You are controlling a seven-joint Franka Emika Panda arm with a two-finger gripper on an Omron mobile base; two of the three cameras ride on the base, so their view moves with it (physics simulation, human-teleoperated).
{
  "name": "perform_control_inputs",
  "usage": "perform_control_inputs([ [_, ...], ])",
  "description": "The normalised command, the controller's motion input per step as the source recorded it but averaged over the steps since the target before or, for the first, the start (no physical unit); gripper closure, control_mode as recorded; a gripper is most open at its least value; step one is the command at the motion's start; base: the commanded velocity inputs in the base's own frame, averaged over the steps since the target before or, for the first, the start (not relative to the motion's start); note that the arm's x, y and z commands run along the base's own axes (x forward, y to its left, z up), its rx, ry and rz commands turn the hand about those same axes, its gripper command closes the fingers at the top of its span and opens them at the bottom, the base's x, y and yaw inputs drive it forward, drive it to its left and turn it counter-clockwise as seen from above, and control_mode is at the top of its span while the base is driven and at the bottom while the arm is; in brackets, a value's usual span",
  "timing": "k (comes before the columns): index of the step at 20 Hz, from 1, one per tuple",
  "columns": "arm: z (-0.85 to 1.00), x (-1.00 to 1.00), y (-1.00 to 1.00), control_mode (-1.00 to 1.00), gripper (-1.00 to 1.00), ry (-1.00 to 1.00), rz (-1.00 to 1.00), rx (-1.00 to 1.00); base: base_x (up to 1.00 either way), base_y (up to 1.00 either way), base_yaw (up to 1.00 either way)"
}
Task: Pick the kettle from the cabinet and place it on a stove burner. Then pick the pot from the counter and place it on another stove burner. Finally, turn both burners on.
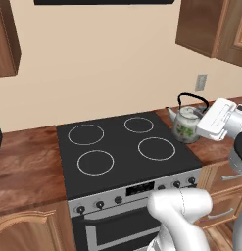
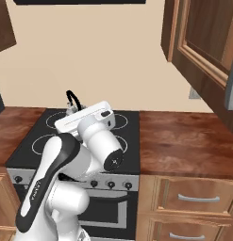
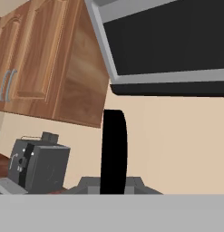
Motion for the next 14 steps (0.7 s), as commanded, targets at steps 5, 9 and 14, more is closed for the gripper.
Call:
perform_control_inputs([
  [5,0.00,0.00,0.00,1.00,1.00,0.00,0.00,0.00,0.48,0.00,-0.03],
  [9,0.00,0.00,0.00,1.00,1.00,0.00,0.00,0.00,0.46,0.00,-0.02],
  [14,0.00,0.32,0.00,-1.00,1.00,0.00,0.00,0.00,0.21,0.00,0.00],
])
